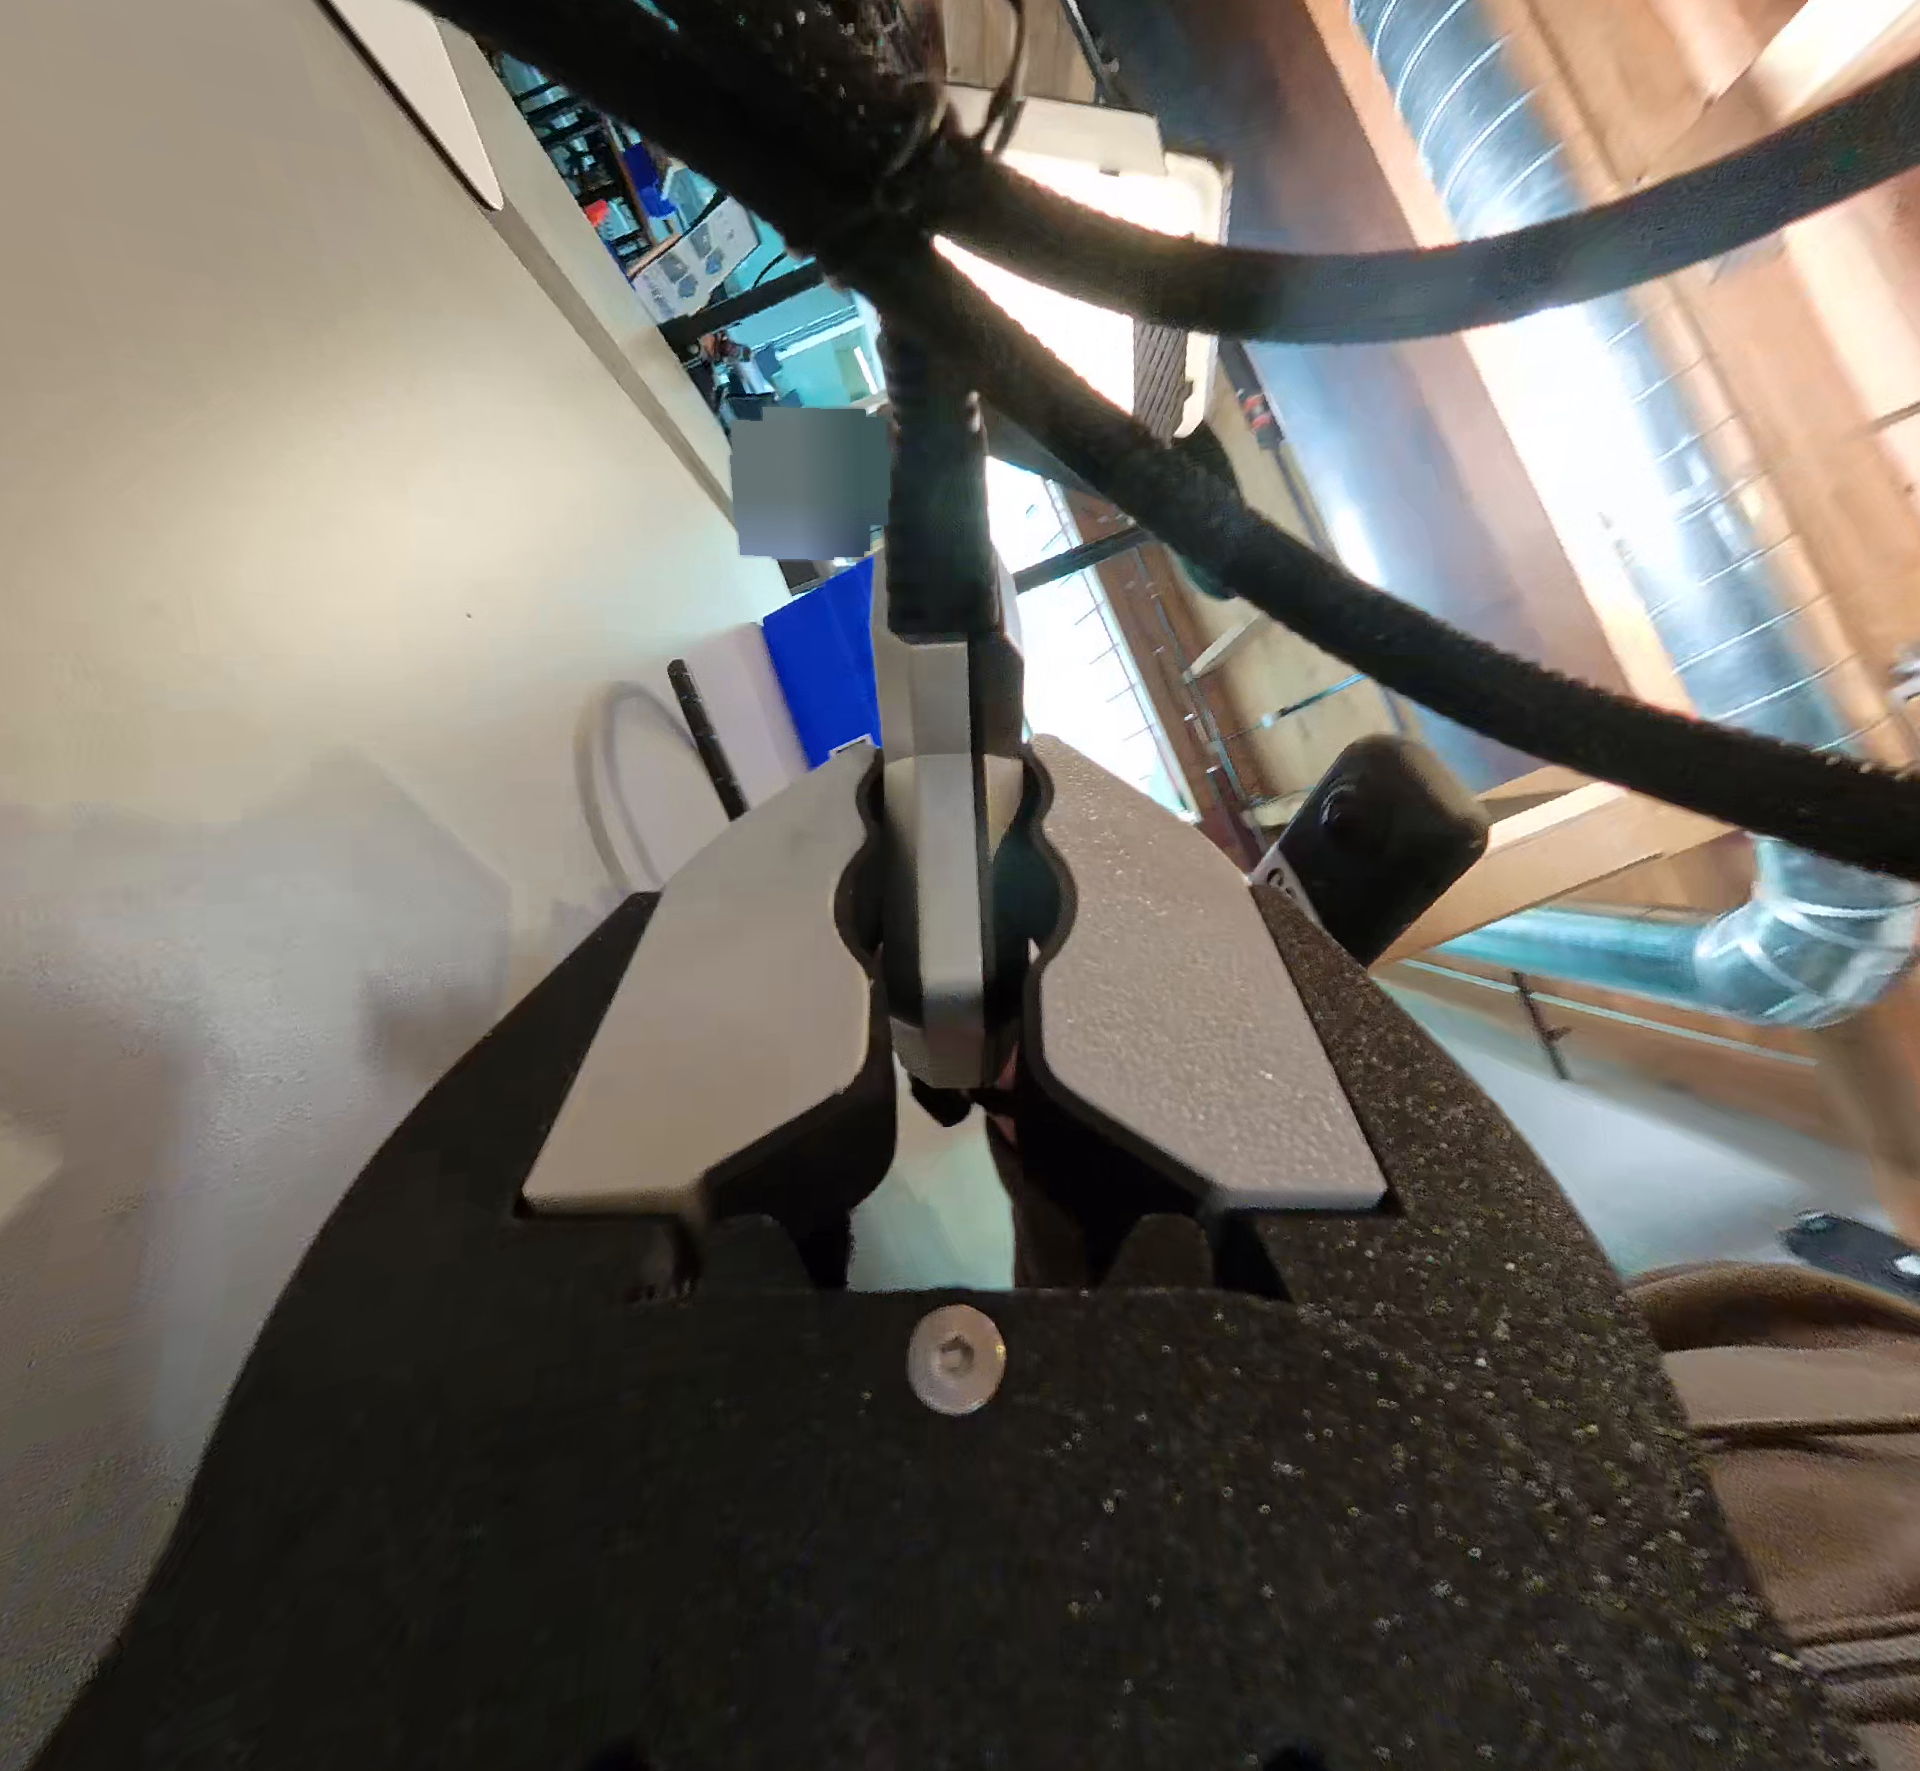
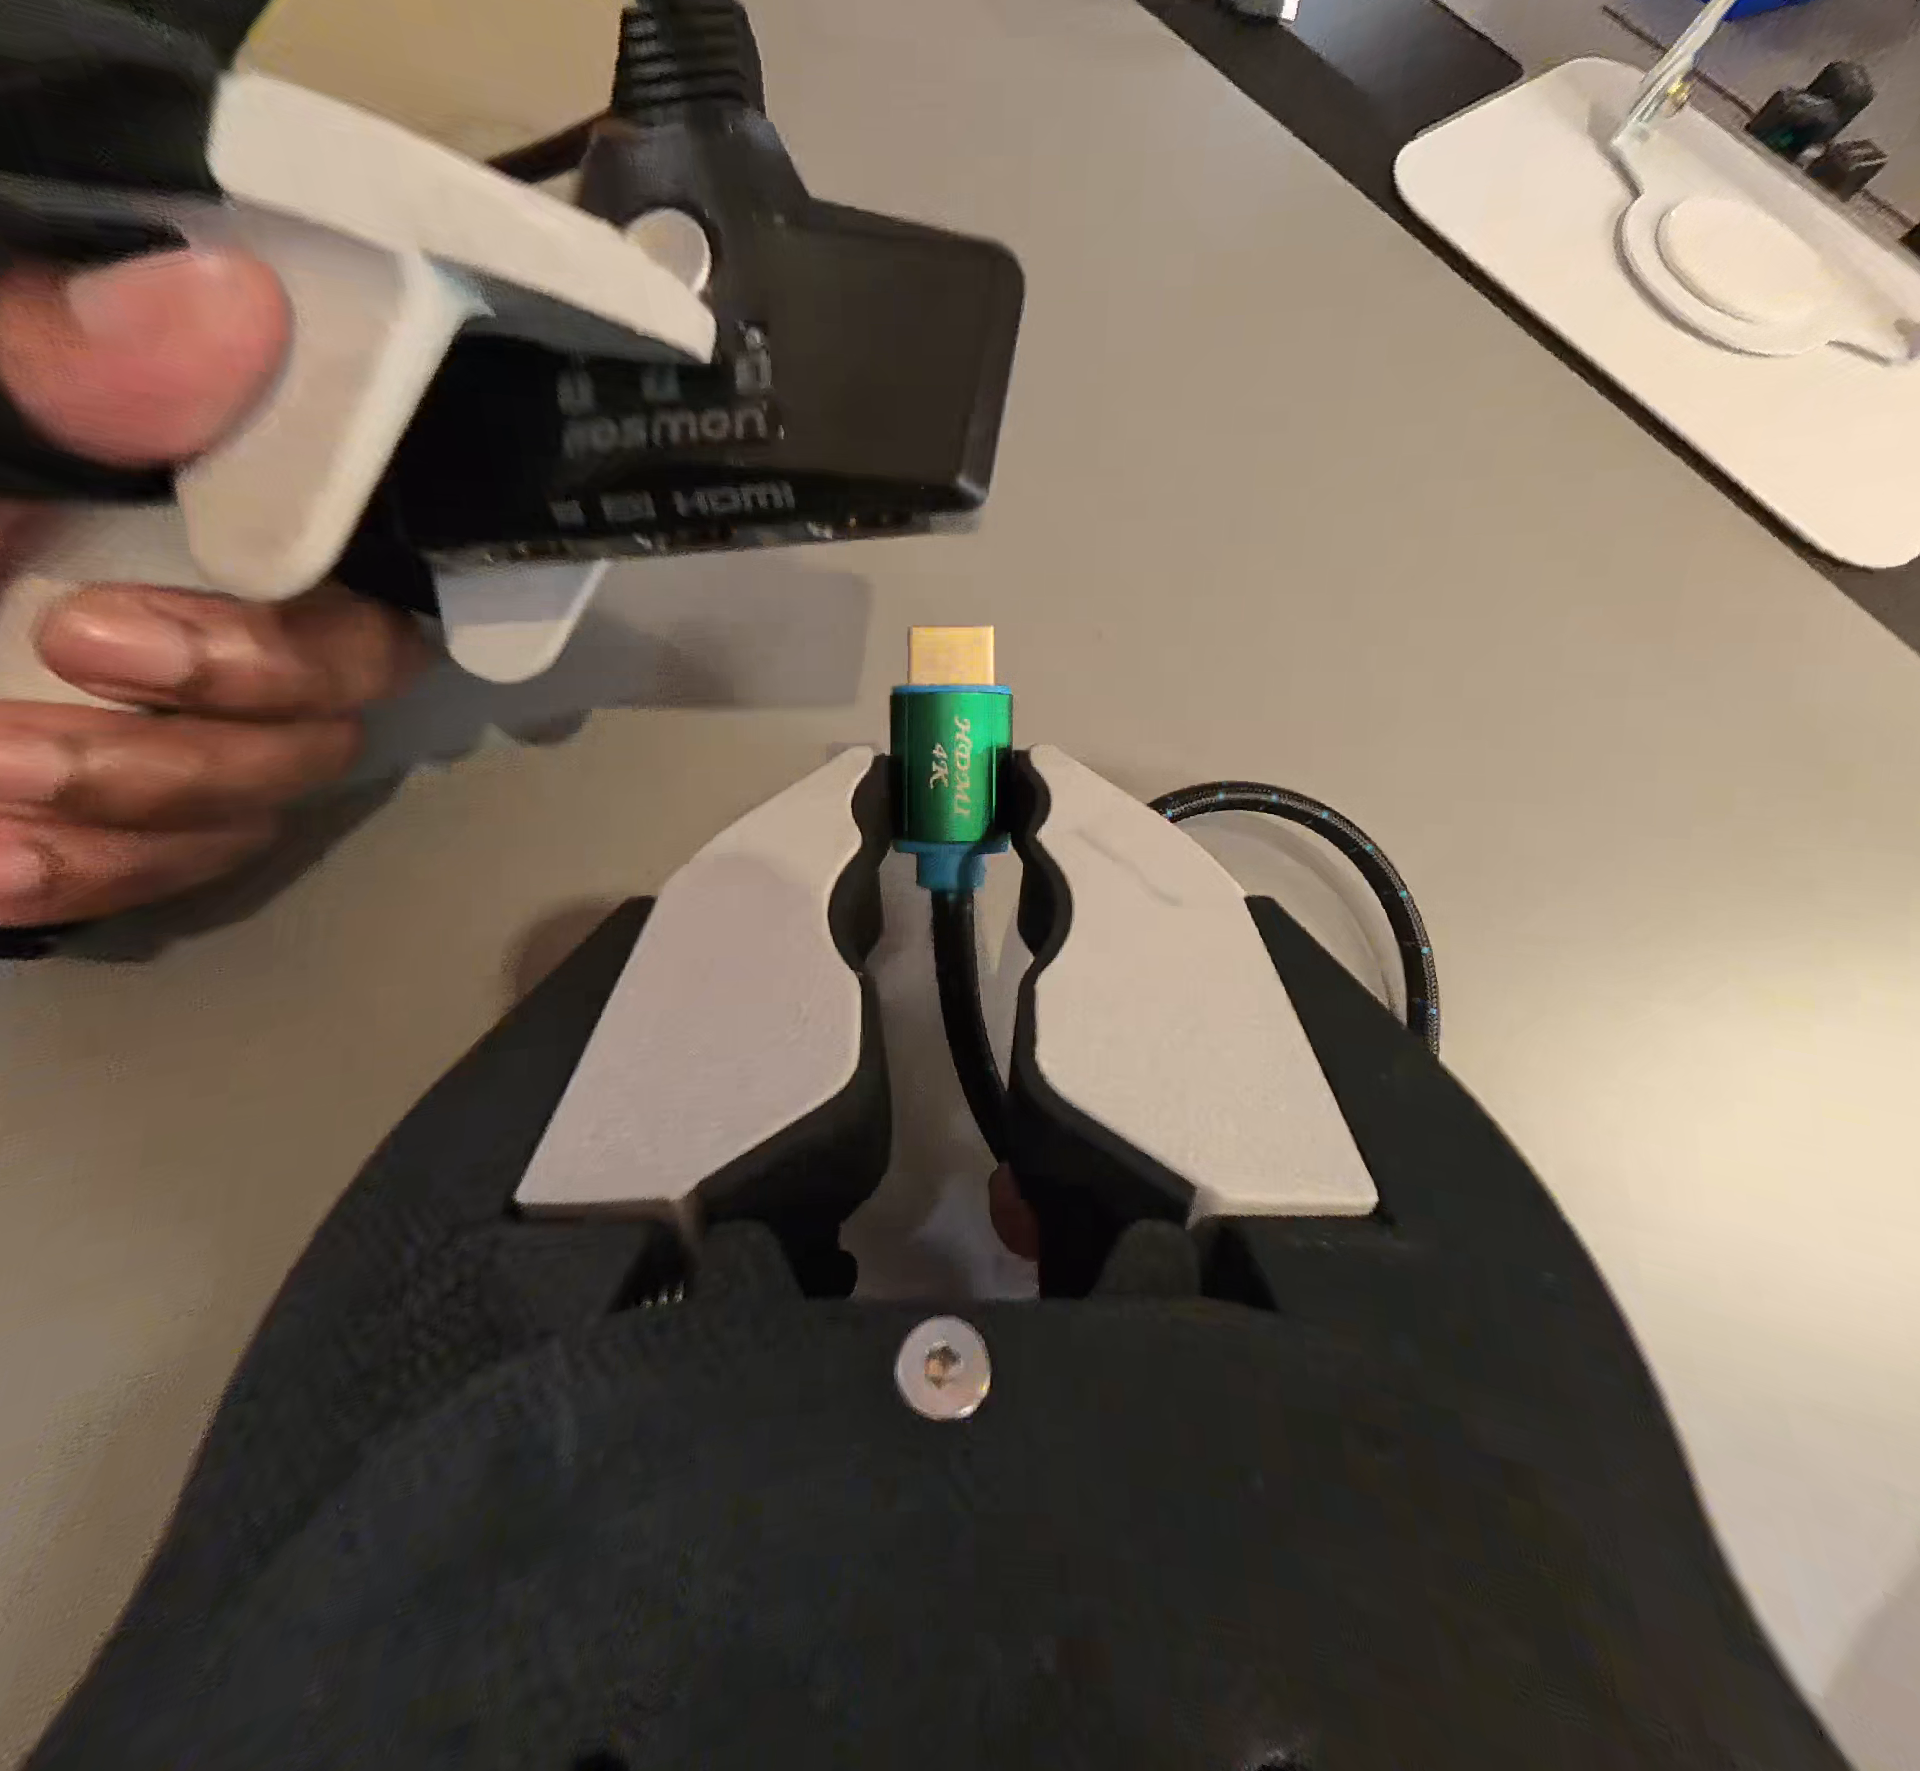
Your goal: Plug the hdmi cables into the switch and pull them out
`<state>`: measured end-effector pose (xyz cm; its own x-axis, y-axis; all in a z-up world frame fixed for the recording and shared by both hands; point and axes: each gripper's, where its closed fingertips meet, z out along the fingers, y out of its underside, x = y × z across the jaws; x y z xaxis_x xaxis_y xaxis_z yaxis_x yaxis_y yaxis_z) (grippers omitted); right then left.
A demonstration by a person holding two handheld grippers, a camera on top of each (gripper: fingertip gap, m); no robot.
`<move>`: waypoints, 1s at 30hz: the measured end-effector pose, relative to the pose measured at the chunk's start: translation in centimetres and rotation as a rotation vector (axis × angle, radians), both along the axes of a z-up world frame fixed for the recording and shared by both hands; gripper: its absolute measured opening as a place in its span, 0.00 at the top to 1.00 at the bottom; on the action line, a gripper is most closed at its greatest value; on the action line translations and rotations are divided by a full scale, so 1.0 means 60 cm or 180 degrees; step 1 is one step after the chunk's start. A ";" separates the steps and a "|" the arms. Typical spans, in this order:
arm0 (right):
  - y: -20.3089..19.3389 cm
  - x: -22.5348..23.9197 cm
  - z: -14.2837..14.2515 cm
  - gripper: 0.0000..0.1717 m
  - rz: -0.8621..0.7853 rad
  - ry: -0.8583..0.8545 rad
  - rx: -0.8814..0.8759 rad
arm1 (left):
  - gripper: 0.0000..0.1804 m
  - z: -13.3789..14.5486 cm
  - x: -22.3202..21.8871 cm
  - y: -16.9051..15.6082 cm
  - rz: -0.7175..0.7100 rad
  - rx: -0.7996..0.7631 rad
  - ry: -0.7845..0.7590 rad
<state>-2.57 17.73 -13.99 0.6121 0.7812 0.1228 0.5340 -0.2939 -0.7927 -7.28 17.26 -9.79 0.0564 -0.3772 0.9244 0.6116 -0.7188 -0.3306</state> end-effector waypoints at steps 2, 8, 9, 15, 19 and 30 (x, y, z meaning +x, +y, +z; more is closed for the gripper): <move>-0.002 -0.008 0.011 0.88 0.0019 0.0159 -0.0047 | 0.88 0.000 0.001 0.000 0.0020 0.0058 0.0144; -0.004 -0.018 0.020 0.88 0.0121 0.0064 0.0132 | 0.88 -0.005 0.003 0.000 0.0000 -0.0014 0.0153; -0.005 -0.019 0.017 0.88 0.0120 0.0016 0.0168 | 0.87 -0.005 0.004 0.000 0.0012 -0.0018 0.0156; -0.004 -0.018 0.007 0.88 0.0019 -0.0097 0.0239 | 0.86 -0.007 0.007 -0.004 0.0031 0.0060 0.0381; -0.009 -0.027 0.005 0.88 0.0074 -0.0009 0.0172 | 0.88 -0.005 0.023 -0.012 -0.0037 0.0152 0.0486; -0.011 -0.024 0.014 0.88 0.0048 0.0156 0.0136 | 0.88 -0.001 0.005 -0.006 0.0107 0.0068 0.0224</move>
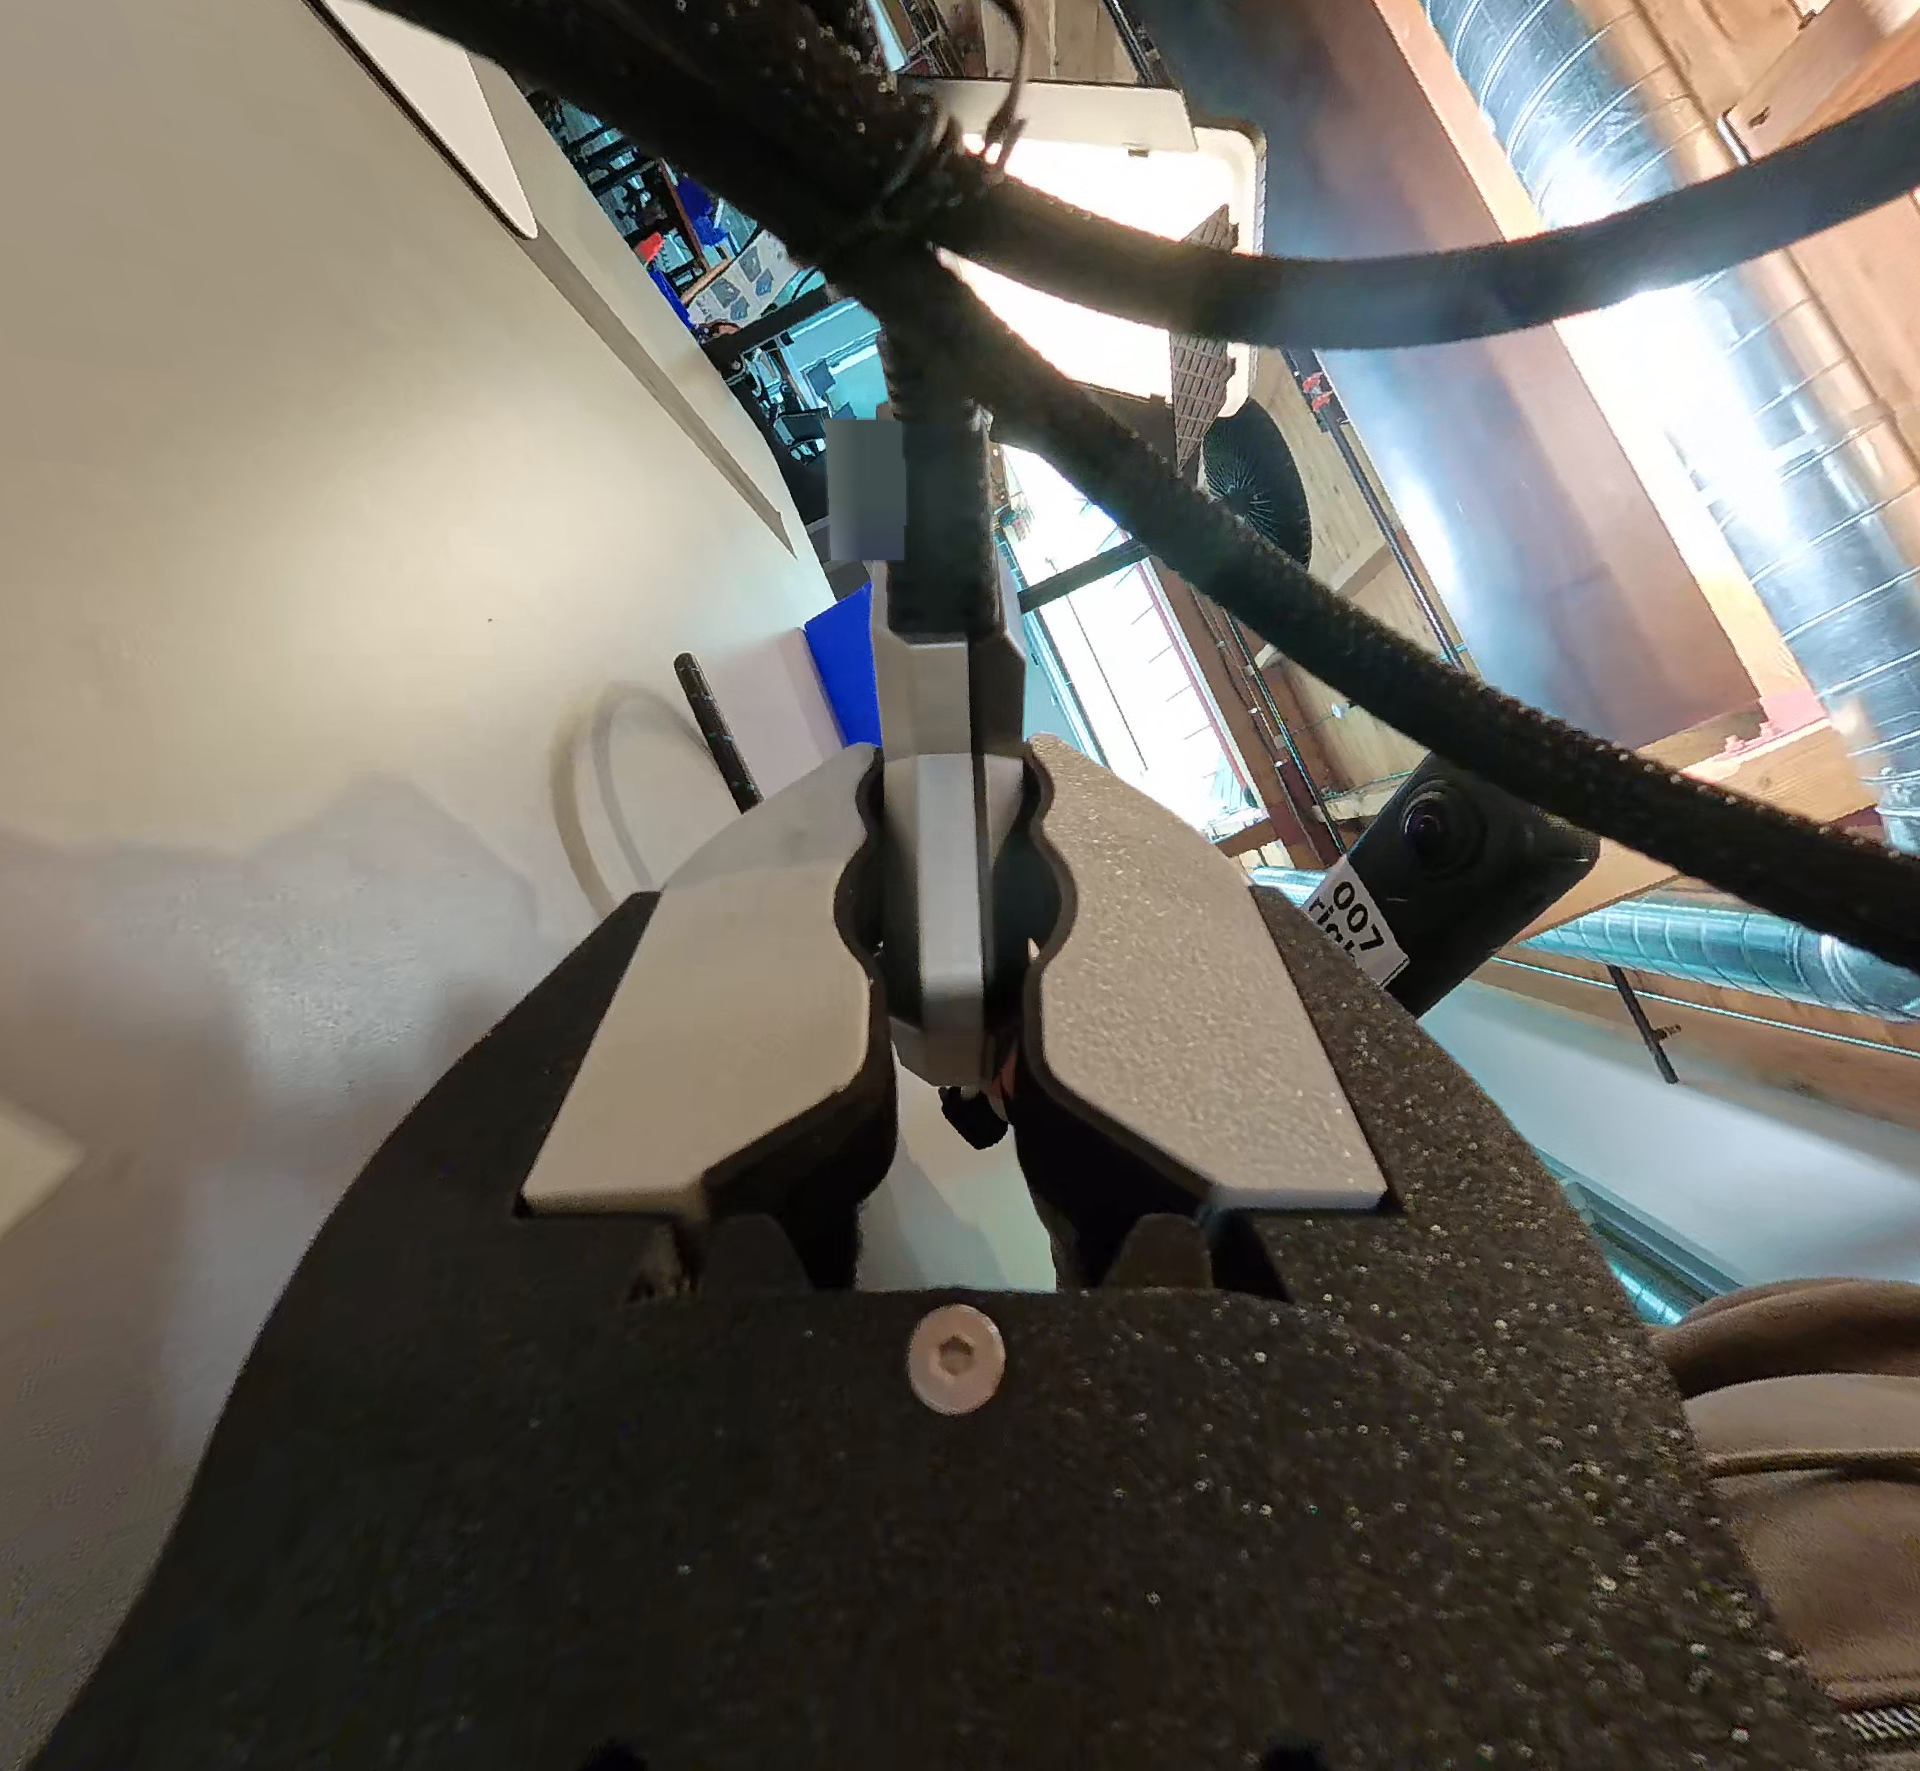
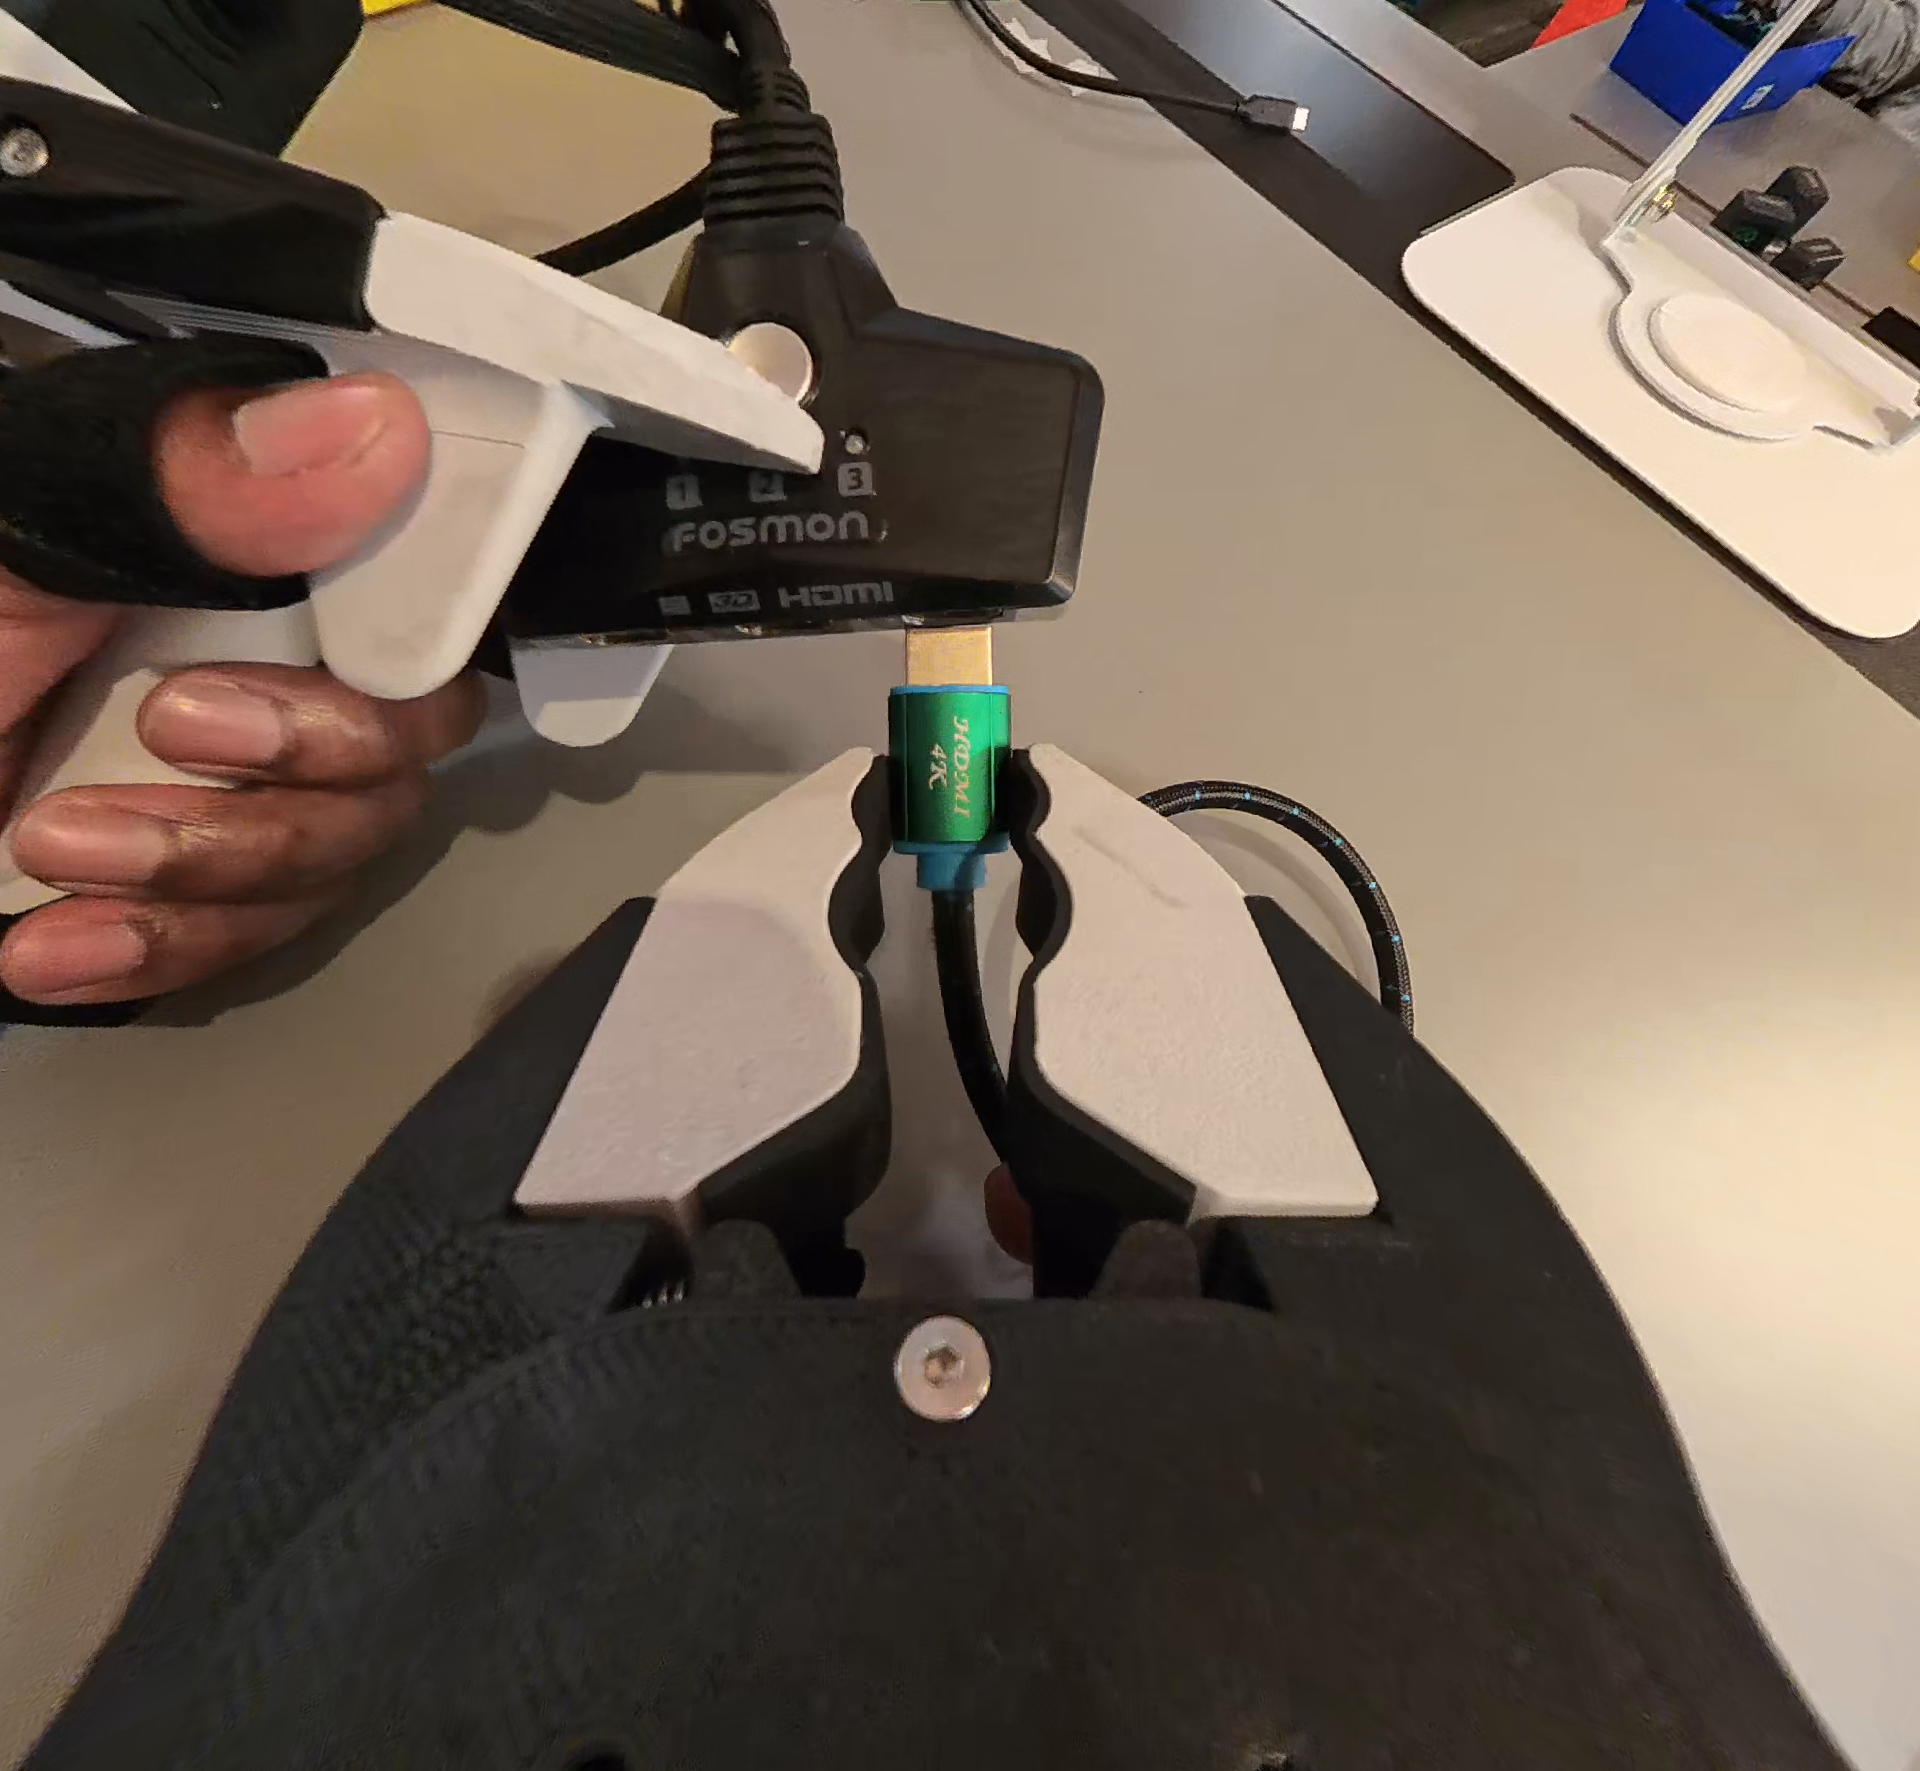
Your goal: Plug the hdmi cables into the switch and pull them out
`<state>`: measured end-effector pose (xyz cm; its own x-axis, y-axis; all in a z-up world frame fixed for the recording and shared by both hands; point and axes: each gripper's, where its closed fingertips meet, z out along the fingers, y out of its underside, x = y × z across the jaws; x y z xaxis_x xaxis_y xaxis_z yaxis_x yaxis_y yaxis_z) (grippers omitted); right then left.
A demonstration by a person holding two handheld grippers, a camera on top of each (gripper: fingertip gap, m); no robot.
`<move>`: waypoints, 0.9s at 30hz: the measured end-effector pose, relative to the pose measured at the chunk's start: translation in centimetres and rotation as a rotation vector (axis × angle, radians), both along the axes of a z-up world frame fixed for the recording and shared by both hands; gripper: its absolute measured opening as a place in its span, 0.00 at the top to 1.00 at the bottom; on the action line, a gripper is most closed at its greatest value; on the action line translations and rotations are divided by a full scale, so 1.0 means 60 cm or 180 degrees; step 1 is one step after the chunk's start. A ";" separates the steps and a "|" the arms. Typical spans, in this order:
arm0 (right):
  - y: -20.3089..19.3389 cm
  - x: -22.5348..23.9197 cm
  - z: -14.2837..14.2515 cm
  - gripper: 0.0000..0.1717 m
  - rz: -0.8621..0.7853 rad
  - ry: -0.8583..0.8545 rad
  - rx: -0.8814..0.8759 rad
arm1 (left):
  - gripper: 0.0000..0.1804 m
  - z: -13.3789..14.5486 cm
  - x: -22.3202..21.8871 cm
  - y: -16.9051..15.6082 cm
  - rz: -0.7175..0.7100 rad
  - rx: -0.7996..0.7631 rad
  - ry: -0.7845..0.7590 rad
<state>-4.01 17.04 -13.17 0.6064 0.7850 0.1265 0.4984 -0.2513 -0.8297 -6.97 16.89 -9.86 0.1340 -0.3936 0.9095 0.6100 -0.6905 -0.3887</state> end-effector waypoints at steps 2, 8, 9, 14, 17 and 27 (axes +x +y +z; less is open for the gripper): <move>-0.001 -0.001 0.000 0.88 0.0005 0.0018 -0.0007 | 0.88 -0.003 -0.001 0.001 0.0019 -0.0006 0.0042; -0.002 -0.001 0.000 0.88 -0.0018 -0.0009 -0.0022 | 0.88 -0.007 -0.002 0.000 0.0001 -0.0071 -0.0053; -0.001 0.000 -0.001 0.88 -0.0028 -0.0045 -0.0006 | 0.88 -0.006 -0.002 0.000 -0.0011 -0.0081 -0.0073; -0.004 -0.005 -0.005 0.88 0.0027 -0.0160 0.0068 | 0.88 -0.001 0.002 -0.002 -0.0057 -0.0114 -0.0179; -0.005 -0.006 -0.005 0.88 0.0022 -0.0154 0.0076 | 0.88 -0.003 -0.001 -0.001 -0.0025 -0.0118 -0.0147; -0.004 -0.003 -0.003 0.88 0.0012 -0.0160 0.0081 | 0.88 -0.008 -0.005 -0.001 -0.0016 -0.0196 -0.0249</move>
